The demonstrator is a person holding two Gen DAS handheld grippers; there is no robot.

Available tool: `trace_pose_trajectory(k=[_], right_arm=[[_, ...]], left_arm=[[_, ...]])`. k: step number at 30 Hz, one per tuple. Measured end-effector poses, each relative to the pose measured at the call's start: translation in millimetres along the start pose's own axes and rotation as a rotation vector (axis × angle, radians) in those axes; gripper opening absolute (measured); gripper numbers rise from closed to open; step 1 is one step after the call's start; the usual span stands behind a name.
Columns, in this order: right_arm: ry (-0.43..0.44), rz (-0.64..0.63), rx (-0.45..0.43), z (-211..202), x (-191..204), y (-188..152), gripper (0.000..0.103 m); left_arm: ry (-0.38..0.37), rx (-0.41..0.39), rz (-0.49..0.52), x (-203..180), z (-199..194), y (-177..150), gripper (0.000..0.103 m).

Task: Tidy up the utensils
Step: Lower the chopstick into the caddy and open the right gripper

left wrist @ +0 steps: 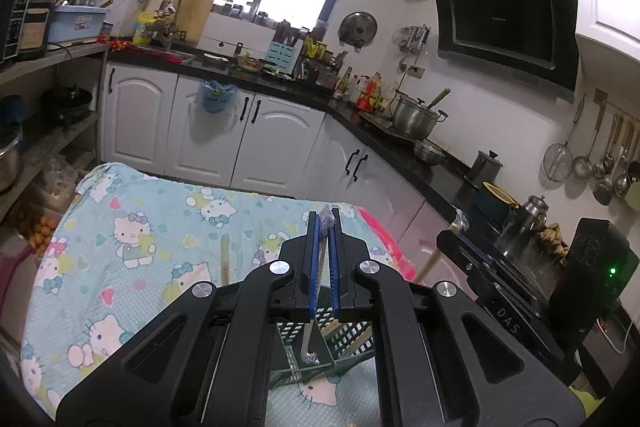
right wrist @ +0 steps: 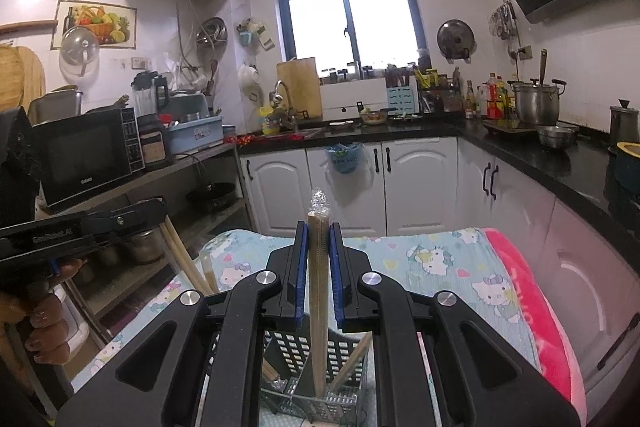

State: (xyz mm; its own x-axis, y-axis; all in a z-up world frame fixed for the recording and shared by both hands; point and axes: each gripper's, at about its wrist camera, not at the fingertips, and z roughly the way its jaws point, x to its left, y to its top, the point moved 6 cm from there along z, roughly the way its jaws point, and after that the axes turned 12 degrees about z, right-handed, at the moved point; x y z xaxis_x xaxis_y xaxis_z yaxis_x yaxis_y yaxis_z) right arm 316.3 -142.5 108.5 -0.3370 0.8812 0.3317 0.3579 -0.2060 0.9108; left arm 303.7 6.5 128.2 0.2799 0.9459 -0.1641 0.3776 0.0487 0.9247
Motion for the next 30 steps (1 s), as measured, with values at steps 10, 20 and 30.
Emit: trace_pose_trajectory(k=[10,20,30], right_arm=[[-0.037,-0.003,0.027,4.5,-5.6,-15.6,0.014],[-0.068,0.011,0.028,-10.0,-15.6,-23.8,0.041],[-0.085,-0.019,0.031,-28.7,-16.8,-32.2,0.051]], left_arm=[[0.002,0.039,-0.005,2.5,9.7,-21.4,0.002],[0.004,0.068,-0.026,7.5,4.1,-32.7,0.024],[0.015,0.057,-0.029,8.7,-14.0,-35.6,0.050]])
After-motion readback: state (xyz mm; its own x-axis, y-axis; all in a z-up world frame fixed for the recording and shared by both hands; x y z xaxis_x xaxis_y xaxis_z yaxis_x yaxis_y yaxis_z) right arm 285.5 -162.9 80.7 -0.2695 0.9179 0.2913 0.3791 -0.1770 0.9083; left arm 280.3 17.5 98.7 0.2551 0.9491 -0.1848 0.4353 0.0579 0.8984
